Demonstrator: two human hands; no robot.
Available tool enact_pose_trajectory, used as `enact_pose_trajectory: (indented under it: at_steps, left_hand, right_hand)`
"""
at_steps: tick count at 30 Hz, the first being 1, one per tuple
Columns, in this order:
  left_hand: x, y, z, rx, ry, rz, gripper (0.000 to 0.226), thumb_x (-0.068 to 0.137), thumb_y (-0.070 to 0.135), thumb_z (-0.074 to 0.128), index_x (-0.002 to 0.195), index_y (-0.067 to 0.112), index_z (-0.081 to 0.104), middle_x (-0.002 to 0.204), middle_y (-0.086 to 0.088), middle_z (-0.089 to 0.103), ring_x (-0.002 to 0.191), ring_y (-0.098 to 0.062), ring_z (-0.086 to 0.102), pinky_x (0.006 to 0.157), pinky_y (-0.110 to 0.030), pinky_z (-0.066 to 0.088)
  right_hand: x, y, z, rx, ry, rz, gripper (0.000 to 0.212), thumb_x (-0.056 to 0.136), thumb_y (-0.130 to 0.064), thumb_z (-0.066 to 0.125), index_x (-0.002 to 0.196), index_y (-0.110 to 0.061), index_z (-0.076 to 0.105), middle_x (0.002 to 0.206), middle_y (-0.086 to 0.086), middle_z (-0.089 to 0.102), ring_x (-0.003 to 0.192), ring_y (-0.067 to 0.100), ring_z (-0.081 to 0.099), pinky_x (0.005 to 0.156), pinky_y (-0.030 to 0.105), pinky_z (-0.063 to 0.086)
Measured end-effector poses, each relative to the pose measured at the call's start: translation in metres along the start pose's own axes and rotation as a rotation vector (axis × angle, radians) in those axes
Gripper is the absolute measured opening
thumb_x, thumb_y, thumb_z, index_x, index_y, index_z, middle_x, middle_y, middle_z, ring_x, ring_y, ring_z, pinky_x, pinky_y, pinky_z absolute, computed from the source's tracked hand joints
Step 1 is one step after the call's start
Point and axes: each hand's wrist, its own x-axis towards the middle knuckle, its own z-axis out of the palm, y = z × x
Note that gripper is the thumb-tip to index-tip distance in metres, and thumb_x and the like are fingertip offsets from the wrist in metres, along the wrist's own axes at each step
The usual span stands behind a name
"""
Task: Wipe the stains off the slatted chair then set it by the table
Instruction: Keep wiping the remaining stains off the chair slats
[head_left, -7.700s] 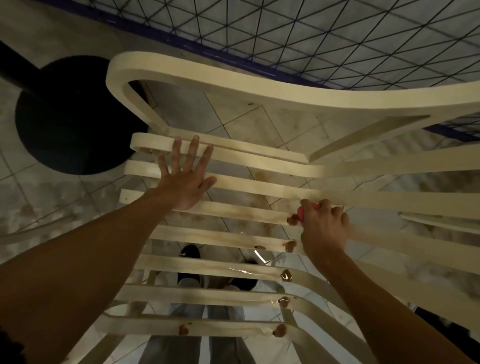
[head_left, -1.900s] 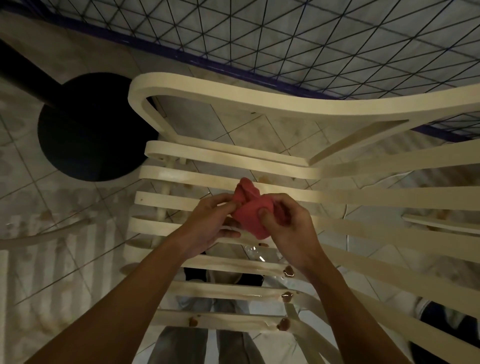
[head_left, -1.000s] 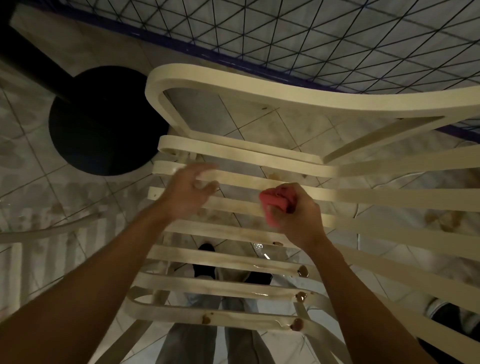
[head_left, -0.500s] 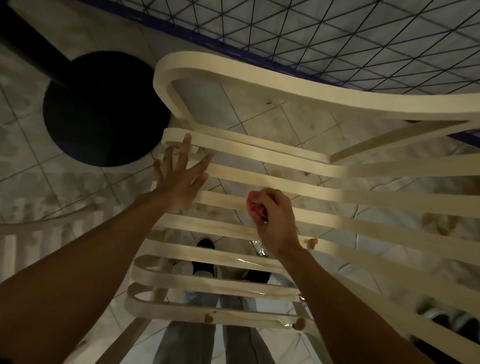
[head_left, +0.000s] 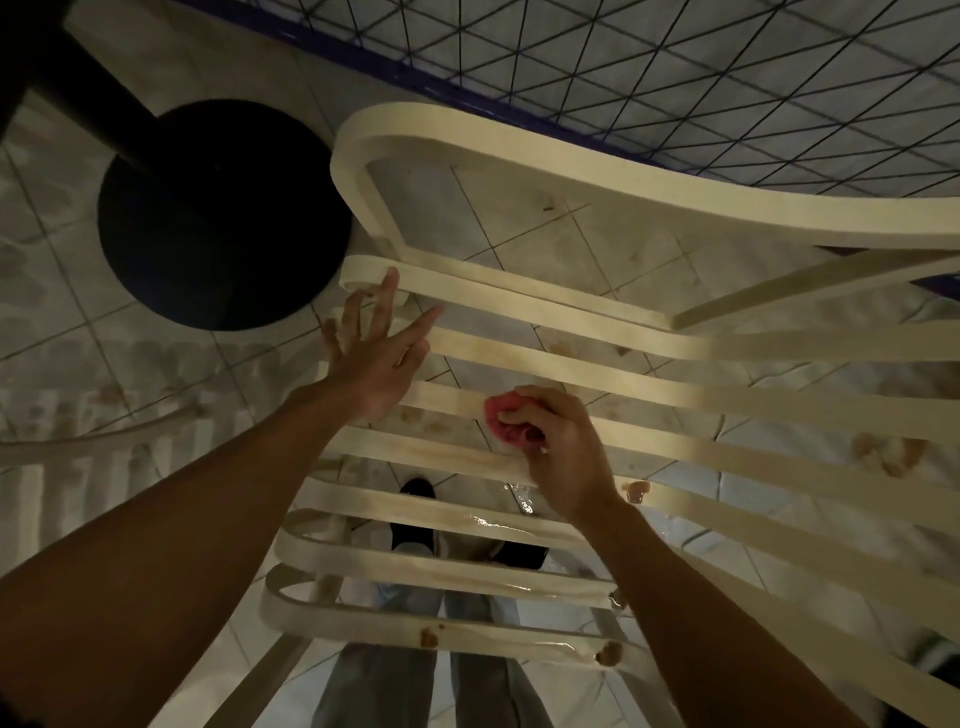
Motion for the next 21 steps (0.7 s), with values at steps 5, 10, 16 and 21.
enact_pose_trajectory:
  at_steps: [5, 10, 16, 21]
  left_hand:
    - [-0.002, 0.003, 0.001, 0.01, 0.019, 0.0, 0.048, 0.106, 0.046, 0.022, 0.148, 0.06, 0.004, 0.154, 0.012, -0.042, 0.146, -0.029, -0.029, 0.116, -0.062, -0.009]
    - [-0.002, -0.001, 0.004, -0.033, 0.042, 0.027, 0.048, 0.106, 0.045, 0.023, 0.149, 0.058, 0.007, 0.154, 0.015, -0.04, 0.146, -0.027, -0.029, 0.116, -0.062, -0.011]
    - [-0.001, -0.002, 0.007, -0.007, 0.067, 0.035, 0.048, 0.106, 0.046, 0.022, 0.15, 0.057, 0.007, 0.156, 0.012, -0.038, 0.147, -0.03, -0.027, 0.116, -0.063, -0.009]
    - [-0.003, -0.005, 0.009, -0.081, 0.124, 0.053, 0.052, 0.107, 0.04, 0.026, 0.155, 0.046, 0.008, 0.161, 0.012, -0.027, 0.149, -0.027, -0.021, 0.117, -0.061, -0.006]
  right_hand:
    - [-0.001, 0.001, -0.013, 0.03, -0.046, 0.098, 0.031, 0.088, 0.016, 0.056, 0.11, 0.0, 0.072, 0.101, -0.013, 0.062, 0.094, -0.011, 0.06, 0.082, 0.004, 0.042]
    - [0.009, -0.029, 0.013, 0.068, 0.008, 0.007, 0.032, 0.076, 0.017, 0.069, 0.1, -0.002, 0.075, 0.107, -0.001, 0.068, 0.104, 0.002, 0.06, 0.089, 0.016, 0.047]
    - [0.026, -0.045, 0.031, 0.102, -0.079, -0.134, 0.044, 0.066, 0.017, 0.073, 0.102, -0.008, 0.074, 0.121, 0.008, 0.066, 0.115, 0.032, 0.058, 0.095, 0.043, 0.053]
    - [0.027, -0.039, 0.023, 0.213, -0.118, -0.12, 0.045, 0.076, 0.012, 0.071, 0.113, -0.014, 0.071, 0.12, 0.001, 0.065, 0.11, 0.02, 0.06, 0.093, 0.036, 0.054]
